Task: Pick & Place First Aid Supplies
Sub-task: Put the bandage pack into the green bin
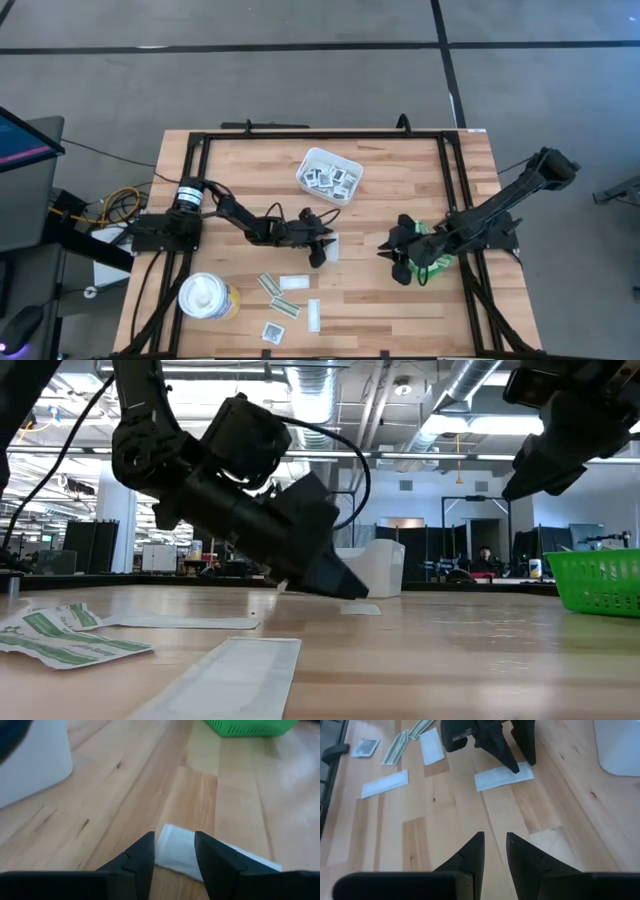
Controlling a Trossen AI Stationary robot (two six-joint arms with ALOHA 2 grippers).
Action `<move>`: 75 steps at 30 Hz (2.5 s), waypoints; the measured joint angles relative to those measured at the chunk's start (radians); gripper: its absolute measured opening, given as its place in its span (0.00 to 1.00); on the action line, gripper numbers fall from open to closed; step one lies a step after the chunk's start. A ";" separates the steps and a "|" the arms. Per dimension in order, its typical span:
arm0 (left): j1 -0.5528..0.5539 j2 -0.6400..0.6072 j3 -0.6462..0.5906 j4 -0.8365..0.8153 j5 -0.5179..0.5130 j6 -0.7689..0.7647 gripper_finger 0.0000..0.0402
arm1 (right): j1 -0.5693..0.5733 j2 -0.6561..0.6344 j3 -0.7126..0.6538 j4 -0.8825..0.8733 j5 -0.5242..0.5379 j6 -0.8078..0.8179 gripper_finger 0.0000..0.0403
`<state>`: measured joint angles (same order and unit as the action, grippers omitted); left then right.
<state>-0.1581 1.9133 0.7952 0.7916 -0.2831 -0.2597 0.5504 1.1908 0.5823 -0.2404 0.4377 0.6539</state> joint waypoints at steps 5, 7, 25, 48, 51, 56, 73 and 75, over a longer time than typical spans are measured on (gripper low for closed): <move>0.000 -0.001 0.001 -0.044 -0.007 0.000 0.31 | 0.013 0.000 0.000 -0.001 -0.004 -0.001 0.19; 0.000 -0.001 0.000 -0.047 -0.013 0.000 0.29 | 0.012 0.000 0.000 -0.001 -0.003 -0.001 0.19; -0.059 -0.007 0.021 0.056 -0.027 0.132 0.01 | -0.034 0.056 0.000 0.138 0.016 0.000 0.19; -0.106 -0.008 0.172 0.091 -0.056 0.196 0.01 | -0.113 0.174 -0.001 0.292 -0.053 0.001 0.19; -0.110 -0.009 0.196 0.100 -0.061 0.194 0.01 | -0.113 0.174 -0.001 0.292 -0.049 0.001 0.19; -0.119 -0.009 0.219 0.103 -0.074 0.199 0.01 | -0.113 0.175 -0.001 0.293 -0.048 -0.004 0.19; -0.117 -0.009 0.220 0.107 -0.117 0.170 0.07 | -0.024 0.111 -0.001 0.213 -0.075 -0.094 0.00; -0.117 -0.009 0.220 0.107 -0.117 0.170 0.09 | -0.006 0.057 0.005 0.130 -0.075 -0.051 0.00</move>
<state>-0.2756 1.9041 1.0157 0.8989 -0.4000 -0.0898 0.5445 1.2477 0.5869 -0.1104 0.3627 0.6031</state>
